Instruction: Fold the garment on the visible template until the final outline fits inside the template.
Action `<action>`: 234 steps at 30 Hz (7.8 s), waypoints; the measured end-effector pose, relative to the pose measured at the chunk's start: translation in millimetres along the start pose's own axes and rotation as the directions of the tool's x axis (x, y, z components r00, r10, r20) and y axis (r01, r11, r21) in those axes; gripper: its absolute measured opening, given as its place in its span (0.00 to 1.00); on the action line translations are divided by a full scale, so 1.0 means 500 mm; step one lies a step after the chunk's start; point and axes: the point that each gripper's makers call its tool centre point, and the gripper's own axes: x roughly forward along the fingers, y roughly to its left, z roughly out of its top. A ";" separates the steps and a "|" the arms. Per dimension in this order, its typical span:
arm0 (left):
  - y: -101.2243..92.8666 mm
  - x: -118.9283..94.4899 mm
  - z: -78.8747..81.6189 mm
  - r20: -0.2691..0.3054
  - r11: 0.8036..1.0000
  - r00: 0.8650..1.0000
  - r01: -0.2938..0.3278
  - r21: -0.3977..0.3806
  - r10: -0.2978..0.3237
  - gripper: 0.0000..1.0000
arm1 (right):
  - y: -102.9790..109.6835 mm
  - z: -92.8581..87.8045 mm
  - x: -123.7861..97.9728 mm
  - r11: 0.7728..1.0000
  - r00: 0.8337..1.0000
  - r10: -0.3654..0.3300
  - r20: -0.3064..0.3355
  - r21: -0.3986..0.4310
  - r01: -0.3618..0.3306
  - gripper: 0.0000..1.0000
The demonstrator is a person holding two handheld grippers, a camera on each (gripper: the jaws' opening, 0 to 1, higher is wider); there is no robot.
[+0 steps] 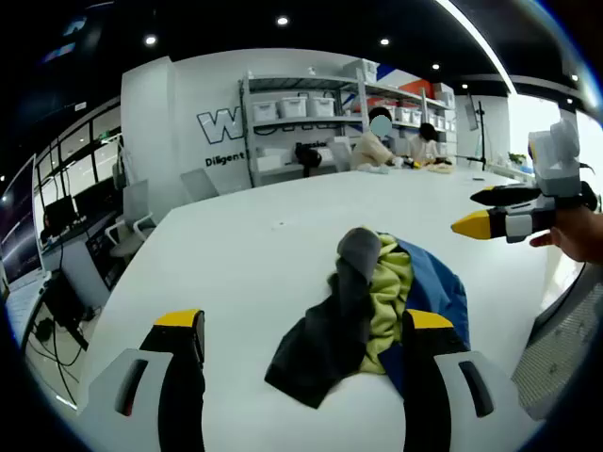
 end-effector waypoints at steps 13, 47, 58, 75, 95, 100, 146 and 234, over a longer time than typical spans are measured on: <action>-0.002 0.000 -0.002 -0.004 1.000 1.000 0.005 0.000 -0.005 0.80 | 0.001 -0.002 0.000 1.000 1.000 0.001 -0.004 -0.004 -0.001 0.75; -0.001 0.002 -0.001 -0.003 1.000 1.000 0.007 -0.001 -0.007 0.80 | 0.001 -0.002 0.001 1.000 1.000 0.001 -0.005 -0.008 -0.001 0.74; -0.003 0.002 -0.002 -0.007 1.000 1.000 0.008 0.001 -0.008 0.80 | 0.002 -0.001 0.001 1.000 1.000 0.001 -0.004 -0.012 -0.001 0.74; -0.007 0.003 -0.006 -0.015 1.000 1.000 0.016 0.009 -0.016 0.78 | 0.014 0.002 -0.001 0.999 1.000 0.027 -0.003 -0.032 -0.027 0.62; -0.010 0.004 -0.010 -0.026 1.000 0.999 0.022 0.017 -0.021 0.76 | 0.062 -0.011 -0.005 0.991 0.992 0.120 -0.045 -0.047 -0.122 0.33; -0.012 0.004 -0.011 -0.027 0.999 0.999 0.027 0.019 -0.026 0.76 | 0.067 -0.009 -0.007 0.990 0.991 0.131 -0.041 -0.048 -0.133 0.30; -0.040 0.009 -0.109 -0.257 0.996 0.962 0.089 -0.023 -0.092 0.76 | 0.285 -0.108 -0.049 0.825 0.812 0.510 -0.283 -0.108 -0.555 0.21; -0.053 0.005 -0.150 -0.353 0.991 0.927 0.122 -0.047 -0.130 0.74 | 0.332 -0.158 -0.032 0.746 0.742 0.537 -0.403 -0.185 -0.640 0.00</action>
